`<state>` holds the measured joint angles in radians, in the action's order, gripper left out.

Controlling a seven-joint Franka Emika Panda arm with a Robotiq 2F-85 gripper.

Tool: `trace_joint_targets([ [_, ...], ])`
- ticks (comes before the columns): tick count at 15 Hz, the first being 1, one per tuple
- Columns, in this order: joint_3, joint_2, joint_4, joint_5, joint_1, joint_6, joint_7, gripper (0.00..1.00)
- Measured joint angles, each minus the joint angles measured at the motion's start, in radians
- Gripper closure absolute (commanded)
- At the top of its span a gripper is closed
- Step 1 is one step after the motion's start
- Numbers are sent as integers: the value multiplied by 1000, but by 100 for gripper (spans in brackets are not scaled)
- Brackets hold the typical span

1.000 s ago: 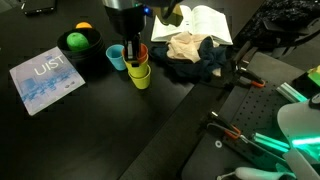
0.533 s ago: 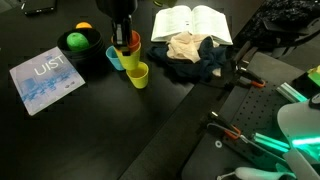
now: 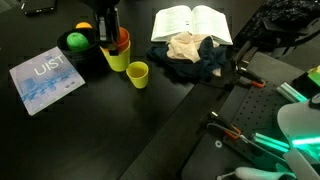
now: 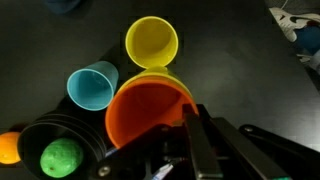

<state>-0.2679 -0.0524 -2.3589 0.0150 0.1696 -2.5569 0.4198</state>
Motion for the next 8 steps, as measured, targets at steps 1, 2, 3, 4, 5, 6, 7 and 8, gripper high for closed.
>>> trace_joint_targets([
  [1, -6, 0, -1, -32, 12, 0, 11, 98],
  [2, -13, 0, -4, -65, 23, -1, 23, 98],
  [3, -21, -1, -6, -100, 34, -1, 37, 98],
  [4, -29, -3, -8, -130, 45, -2, 50, 98],
  [5, -36, -7, -10, -152, 55, -4, 59, 98],
  [6, -41, -13, -12, -168, 63, -5, 66, 98],
  [7, -46, -22, -14, -186, 68, -6, 74, 98],
  [8, -50, -34, -14, -200, 71, -10, 83, 98],
])
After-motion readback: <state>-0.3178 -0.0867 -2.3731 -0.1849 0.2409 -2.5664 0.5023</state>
